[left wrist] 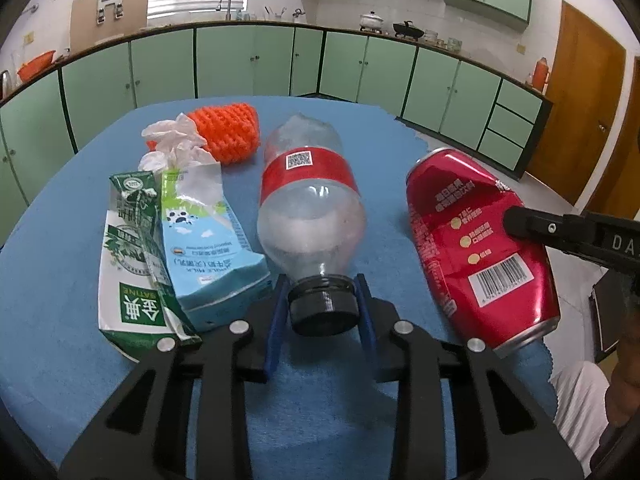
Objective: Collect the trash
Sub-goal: 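Grasp the plastic bottle cap with the left gripper while the right grasps the red can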
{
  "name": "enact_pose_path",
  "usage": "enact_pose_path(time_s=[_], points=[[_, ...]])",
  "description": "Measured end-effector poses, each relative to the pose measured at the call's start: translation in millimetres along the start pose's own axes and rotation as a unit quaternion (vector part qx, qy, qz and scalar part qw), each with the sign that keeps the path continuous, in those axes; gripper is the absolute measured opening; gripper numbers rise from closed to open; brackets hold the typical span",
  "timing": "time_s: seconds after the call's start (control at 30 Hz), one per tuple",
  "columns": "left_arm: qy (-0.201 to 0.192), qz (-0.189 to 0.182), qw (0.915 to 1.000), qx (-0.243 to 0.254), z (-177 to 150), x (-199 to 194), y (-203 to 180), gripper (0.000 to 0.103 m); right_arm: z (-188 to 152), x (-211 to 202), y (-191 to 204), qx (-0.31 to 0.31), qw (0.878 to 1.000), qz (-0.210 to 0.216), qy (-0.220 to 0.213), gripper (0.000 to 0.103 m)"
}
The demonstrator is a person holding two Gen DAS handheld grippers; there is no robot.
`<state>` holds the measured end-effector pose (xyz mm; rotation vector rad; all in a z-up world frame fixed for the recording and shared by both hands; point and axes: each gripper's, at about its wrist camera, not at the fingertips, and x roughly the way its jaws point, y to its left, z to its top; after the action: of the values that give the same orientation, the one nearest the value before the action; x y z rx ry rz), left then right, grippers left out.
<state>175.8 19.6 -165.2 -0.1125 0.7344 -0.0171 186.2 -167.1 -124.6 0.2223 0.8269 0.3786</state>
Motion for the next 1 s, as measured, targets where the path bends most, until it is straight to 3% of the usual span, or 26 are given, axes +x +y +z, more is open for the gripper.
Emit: enact_pose_path(time_s=[0.27,0.33,0.47,0.53,0.63,1.0], points=[[0.005,0.006,1.0,0.005,-2.2,0.3,-1.9,0.032,1.8,8.2,8.7,-0.006,1.0,-0.001,0.017,0.013],[0.006,0.004,1.0,0.003,-0.9,1.1,-1.7,0.039,2.3,12.0,8.3,-0.001,1.0,0.001,0.024,0.014],[0.004,0.001,1.0,0.0,3.7,2.8,-1.9,0.042,1.6,15.0,8.5,-0.001,1.0,-0.001,0.029,0.016],[0.004,-0.001,1.0,0.0,5.3,4.9,-1.3,0.041,1.5,15.9,8.2,-0.002,1.0,-0.002,0.031,0.016],[0.009,-0.006,0.9999,-0.005,6.5,9.4,1.1,0.03,2.6,16.2,6.6,0.002,0.999,0.004,0.033,0.014],[-0.018,-0.017,0.9997,0.001,16.5,-14.8,-1.1,0.03,10.5,-6.0,24.5,-0.039,0.999,0.004,0.005,0.006]])
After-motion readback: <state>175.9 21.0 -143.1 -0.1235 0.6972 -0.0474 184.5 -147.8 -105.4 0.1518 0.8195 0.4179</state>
